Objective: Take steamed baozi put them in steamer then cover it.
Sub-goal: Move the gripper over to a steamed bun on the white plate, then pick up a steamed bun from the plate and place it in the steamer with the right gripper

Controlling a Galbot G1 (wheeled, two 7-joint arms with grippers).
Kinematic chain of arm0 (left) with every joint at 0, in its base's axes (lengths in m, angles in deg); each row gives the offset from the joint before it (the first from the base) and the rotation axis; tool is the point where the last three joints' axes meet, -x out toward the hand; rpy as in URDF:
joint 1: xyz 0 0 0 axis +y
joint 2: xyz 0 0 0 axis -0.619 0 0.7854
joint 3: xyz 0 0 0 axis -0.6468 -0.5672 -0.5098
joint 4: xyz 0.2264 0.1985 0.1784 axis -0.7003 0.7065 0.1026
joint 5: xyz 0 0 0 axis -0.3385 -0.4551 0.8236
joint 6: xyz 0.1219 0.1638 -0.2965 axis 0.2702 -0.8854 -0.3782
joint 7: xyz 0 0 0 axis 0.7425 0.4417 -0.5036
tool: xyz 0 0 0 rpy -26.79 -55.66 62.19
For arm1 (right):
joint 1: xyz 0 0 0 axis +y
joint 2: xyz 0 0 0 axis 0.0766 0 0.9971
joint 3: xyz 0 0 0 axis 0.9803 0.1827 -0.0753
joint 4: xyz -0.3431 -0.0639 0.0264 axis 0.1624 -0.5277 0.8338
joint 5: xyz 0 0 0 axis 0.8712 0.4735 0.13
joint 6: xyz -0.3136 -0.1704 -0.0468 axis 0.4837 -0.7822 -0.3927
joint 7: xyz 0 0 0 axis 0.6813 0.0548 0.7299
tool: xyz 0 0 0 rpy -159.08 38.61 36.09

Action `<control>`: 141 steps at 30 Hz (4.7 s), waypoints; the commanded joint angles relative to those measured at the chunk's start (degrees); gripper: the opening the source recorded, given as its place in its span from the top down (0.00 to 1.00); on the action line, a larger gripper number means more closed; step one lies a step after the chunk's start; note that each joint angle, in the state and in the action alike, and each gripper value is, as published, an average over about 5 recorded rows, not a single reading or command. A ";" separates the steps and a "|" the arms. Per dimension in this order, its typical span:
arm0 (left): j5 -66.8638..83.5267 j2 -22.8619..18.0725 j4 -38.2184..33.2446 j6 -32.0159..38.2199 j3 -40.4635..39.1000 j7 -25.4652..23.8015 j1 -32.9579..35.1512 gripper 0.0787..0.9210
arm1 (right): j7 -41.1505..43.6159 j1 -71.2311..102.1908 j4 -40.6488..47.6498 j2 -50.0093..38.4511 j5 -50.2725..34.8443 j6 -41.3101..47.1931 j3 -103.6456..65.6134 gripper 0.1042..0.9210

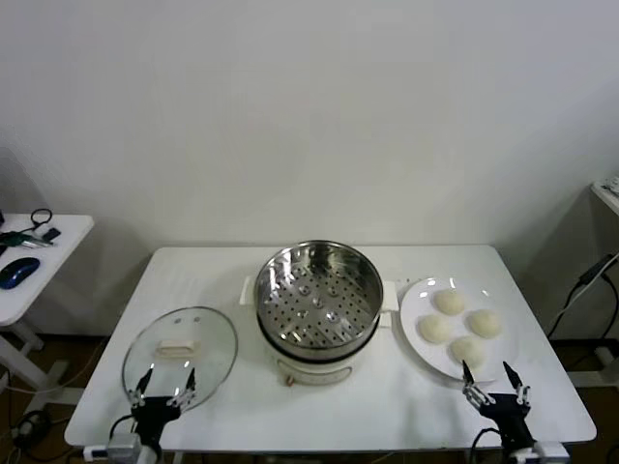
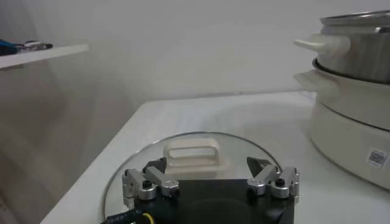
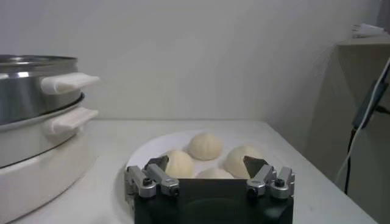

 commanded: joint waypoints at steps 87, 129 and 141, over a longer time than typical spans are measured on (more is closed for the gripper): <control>-2.67 -1.97 2.16 1.53 -0.92 1.66 -0.44 0.12 | 71.02 -104.62 72.38 -7.18 27.42 -3.12 90.89 0.34; -4.52 -3.13 1.60 1.66 -0.90 3.38 0.31 0.12 | 58.29 -119.19 45.81 10.16 45.37 -32.91 109.07 0.34; -4.19 -3.49 1.36 2.10 -0.70 3.74 0.74 0.12 | 62.18 -119.69 50.21 12.86 41.30 -33.38 110.38 0.34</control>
